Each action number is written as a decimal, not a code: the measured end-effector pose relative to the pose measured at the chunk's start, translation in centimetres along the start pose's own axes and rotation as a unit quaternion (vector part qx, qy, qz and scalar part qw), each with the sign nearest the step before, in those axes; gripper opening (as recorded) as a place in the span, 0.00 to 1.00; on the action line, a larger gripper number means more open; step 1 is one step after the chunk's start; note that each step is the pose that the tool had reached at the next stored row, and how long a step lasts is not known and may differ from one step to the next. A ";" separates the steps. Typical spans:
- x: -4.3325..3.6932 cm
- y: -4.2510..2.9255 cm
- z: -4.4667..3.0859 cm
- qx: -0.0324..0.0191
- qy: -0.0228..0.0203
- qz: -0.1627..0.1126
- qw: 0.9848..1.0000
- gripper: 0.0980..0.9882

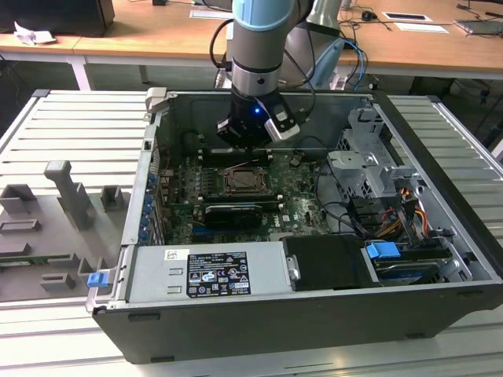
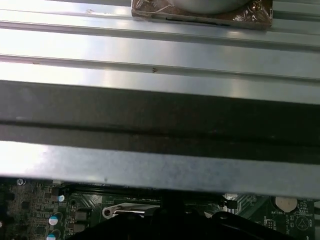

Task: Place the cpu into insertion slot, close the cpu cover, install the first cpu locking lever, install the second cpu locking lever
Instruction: 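Install the first cpu locking lever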

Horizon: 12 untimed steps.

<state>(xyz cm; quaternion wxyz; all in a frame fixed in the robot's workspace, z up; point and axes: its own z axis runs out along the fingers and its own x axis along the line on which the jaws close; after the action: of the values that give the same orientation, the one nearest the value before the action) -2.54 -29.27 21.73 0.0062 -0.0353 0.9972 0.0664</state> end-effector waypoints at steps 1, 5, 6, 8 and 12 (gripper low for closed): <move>-0.04 -0.01 0.06 0.000 0.000 0.000 1.000 0.01; -0.23 -0.06 0.28 0.000 0.000 0.000 1.000 0.01; -0.34 -0.08 0.39 0.000 0.000 0.000 1.000 0.01; -0.58 -0.12 0.55 0.000 0.000 0.000 1.000 0.01; -0.75 -0.19 0.98 0.000 0.000 0.000 1.000 0.01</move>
<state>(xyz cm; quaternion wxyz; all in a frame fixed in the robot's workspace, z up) -1.78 -29.28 20.75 0.0062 -0.0353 0.9972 0.0661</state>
